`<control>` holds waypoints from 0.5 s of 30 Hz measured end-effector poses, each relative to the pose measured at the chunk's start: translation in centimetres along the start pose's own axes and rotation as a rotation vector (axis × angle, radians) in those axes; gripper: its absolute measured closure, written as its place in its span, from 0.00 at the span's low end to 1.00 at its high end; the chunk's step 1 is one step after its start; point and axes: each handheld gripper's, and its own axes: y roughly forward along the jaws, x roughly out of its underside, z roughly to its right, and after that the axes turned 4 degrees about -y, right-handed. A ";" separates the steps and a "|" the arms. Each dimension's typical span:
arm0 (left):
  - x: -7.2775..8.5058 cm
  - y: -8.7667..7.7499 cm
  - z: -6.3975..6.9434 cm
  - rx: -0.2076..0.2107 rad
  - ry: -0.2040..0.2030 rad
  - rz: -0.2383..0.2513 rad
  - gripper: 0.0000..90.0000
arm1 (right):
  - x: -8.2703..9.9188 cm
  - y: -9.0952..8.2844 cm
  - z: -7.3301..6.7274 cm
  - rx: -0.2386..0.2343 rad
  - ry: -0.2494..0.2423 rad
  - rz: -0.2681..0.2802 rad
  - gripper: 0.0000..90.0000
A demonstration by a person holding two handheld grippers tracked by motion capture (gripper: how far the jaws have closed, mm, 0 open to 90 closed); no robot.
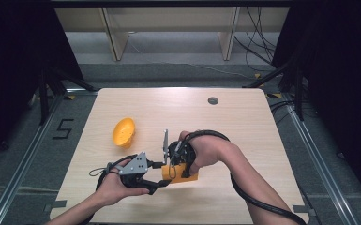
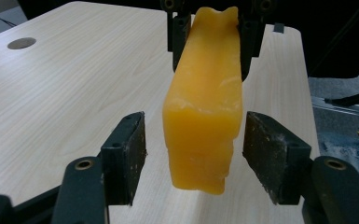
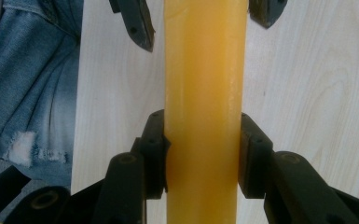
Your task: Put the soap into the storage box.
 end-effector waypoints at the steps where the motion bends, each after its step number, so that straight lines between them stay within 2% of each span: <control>1: 0.0 0.1 -0.1 -0.003 0.024 -0.011 0.44 | -0.1 0.0 0.0 -0.008 -0.003 0.004 0.69; 2: 0.1 0.3 0.0 0.016 0.010 -0.010 0.44 | -0.2 0.0 -0.2 -0.007 0.025 -0.004 0.69; 3: 0.1 0.4 0.1 0.009 0.013 -0.013 0.45 | -0.3 -0.1 -0.3 -0.021 0.045 -0.013 0.69; 4: 0.1 0.6 0.1 0.024 0.016 -0.014 0.45 | -0.3 0.0 -0.3 -0.021 0.038 -0.009 0.69; 6: 0.1 0.7 0.1 0.014 0.024 -0.010 0.47 | -0.4 0.1 0.0 -0.019 0.001 0.004 0.69; 7: 0.1 0.7 0.1 0.014 0.025 -0.006 0.48 | -0.5 0.0 -0.2 -0.018 0.036 -0.012 0.69; 8: 0.1 0.7 0.2 0.018 0.018 0.000 0.49 | -0.5 0.0 -0.1 -0.011 0.017 -0.003 0.69; 10: 0.1 0.8 0.1 0.023 0.007 0.004 0.51 | -0.6 0.0 -0.2 -0.024 0.024 -0.006 0.69; 11: 0.2 0.8 0.0 0.023 0.006 0.007 0.52 | -0.6 0.1 -0.1 -0.014 0.002 -0.001 0.69; 13: 0.2 0.7 -0.1 0.024 -0.011 0.016 0.57 | -0.7 0.1 -0.2 -0.011 0.014 0.000 0.69; 15: 0.3 0.6 -0.2 0.021 0.000 0.019 0.59 | -0.7 0.1 -0.2 -0.011 0.014 -0.001 0.69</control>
